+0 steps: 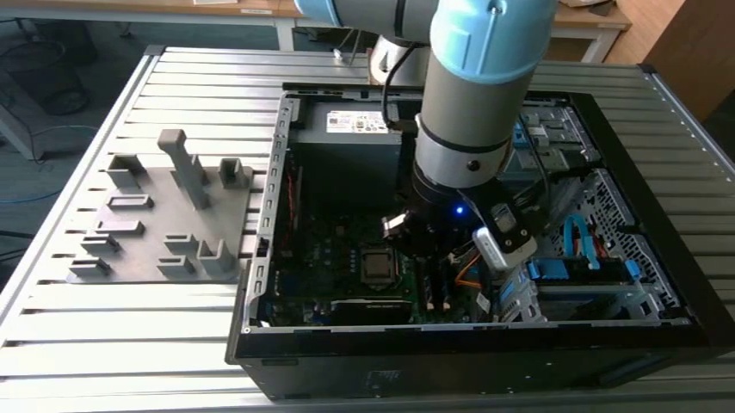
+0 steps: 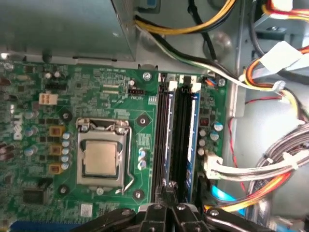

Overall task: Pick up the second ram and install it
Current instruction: 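Press down the second ram until it locks into place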

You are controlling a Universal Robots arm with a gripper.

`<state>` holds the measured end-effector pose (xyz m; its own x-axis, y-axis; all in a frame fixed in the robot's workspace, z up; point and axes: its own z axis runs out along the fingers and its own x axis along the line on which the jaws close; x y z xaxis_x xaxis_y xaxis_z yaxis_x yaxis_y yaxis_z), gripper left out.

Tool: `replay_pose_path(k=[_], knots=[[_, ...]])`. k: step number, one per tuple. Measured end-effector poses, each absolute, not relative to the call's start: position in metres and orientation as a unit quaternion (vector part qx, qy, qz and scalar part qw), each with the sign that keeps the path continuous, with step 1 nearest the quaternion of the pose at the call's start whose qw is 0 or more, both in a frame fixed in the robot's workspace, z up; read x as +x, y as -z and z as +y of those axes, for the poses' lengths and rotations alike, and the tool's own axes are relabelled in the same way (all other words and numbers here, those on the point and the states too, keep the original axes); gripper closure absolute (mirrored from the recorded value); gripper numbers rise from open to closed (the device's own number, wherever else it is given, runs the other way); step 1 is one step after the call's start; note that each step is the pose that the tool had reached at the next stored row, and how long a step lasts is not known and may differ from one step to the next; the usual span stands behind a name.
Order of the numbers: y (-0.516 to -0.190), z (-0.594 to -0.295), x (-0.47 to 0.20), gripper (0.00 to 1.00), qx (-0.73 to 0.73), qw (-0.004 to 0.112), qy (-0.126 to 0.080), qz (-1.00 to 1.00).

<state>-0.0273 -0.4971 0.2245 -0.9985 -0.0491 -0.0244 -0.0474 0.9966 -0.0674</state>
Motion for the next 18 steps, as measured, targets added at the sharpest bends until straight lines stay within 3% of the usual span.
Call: replay_pose_path(k=[18], knots=[[-0.244, -0.488, -0.03, 0.9, -0.024, 0.017, 0.034, 0.999]])
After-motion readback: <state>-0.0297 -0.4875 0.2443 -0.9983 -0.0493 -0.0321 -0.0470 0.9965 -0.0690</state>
